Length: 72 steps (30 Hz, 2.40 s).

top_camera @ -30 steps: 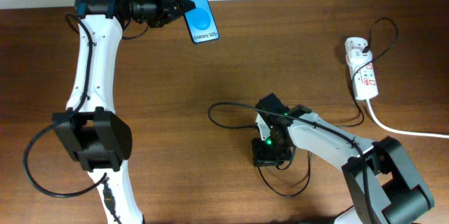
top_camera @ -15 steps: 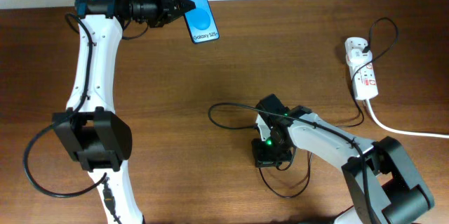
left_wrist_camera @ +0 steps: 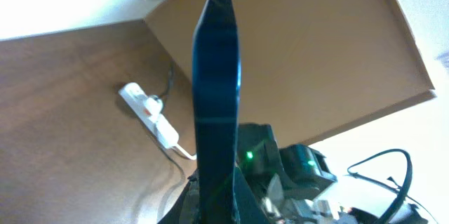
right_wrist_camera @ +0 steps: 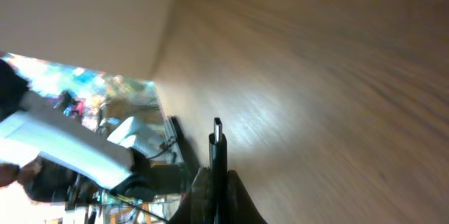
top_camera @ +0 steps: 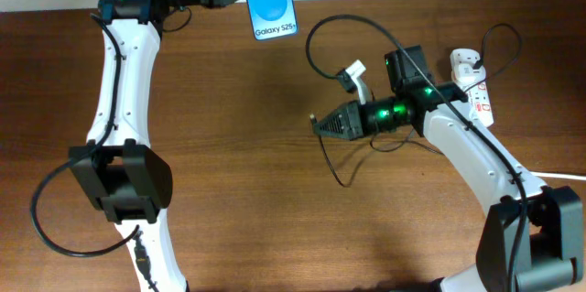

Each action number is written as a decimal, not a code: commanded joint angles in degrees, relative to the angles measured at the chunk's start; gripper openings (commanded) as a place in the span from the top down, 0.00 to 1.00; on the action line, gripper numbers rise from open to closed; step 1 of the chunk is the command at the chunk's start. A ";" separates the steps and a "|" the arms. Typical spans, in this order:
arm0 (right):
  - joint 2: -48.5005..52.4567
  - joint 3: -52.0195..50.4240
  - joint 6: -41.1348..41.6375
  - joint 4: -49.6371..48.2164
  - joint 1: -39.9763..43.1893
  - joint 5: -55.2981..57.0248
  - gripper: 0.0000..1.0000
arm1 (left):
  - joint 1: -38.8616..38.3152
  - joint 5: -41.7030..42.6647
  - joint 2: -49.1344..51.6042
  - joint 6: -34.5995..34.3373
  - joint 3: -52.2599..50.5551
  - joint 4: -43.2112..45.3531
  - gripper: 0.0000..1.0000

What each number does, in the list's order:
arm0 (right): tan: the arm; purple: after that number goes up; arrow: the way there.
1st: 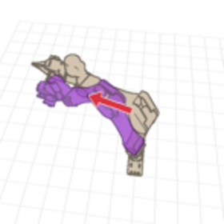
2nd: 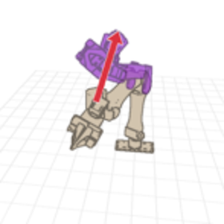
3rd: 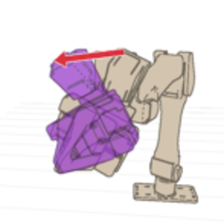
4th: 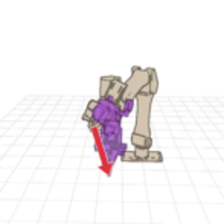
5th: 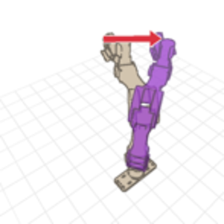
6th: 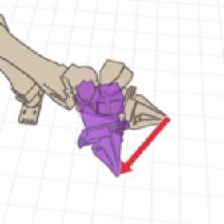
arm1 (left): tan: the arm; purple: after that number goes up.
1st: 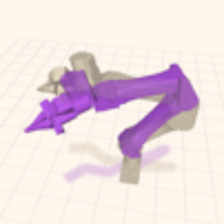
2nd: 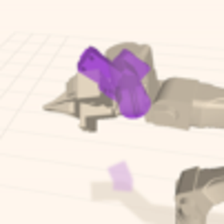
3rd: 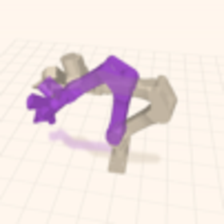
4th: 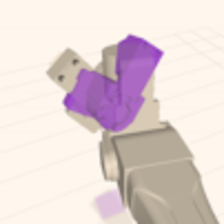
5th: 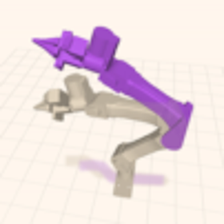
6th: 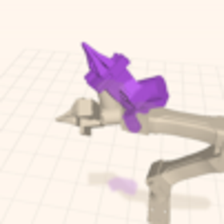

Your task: Plug charger to phone and switch on socket

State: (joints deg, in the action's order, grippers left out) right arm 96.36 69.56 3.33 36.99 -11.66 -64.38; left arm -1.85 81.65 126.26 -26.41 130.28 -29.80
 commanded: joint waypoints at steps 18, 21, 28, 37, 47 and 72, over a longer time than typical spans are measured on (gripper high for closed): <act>-1.40 0.96 37.68 -52.54 -7.78 7.10 0.96 | 0.09 8.55 0.17 -5.27 0.85 0.66 1.00; -1.40 0.98 37.73 -52.78 -7.78 7.26 0.96 | 0.00 8.55 0.17 -5.25 0.83 0.63 1.00; -1.40 1.03 40.74 -55.91 -6.99 6.12 0.96 | -0.02 8.55 0.17 -5.20 0.83 0.66 1.00; -1.40 1.03 42.21 -55.91 -5.64 2.56 0.96 | -0.02 8.55 0.17 -5.20 0.85 0.66 1.00; -1.38 1.03 42.21 -55.89 -6.99 3.56 0.96 | -0.02 8.55 0.17 -5.22 0.83 0.66 1.00; -1.38 1.03 43.52 -55.93 -5.16 1.38 0.96 | -0.50 8.55 0.17 -3.52 0.83 0.66 1.00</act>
State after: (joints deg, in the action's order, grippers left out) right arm 95.92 69.87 46.59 -18.50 -16.62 -62.08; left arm -2.55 88.29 126.26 -31.09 130.28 -29.43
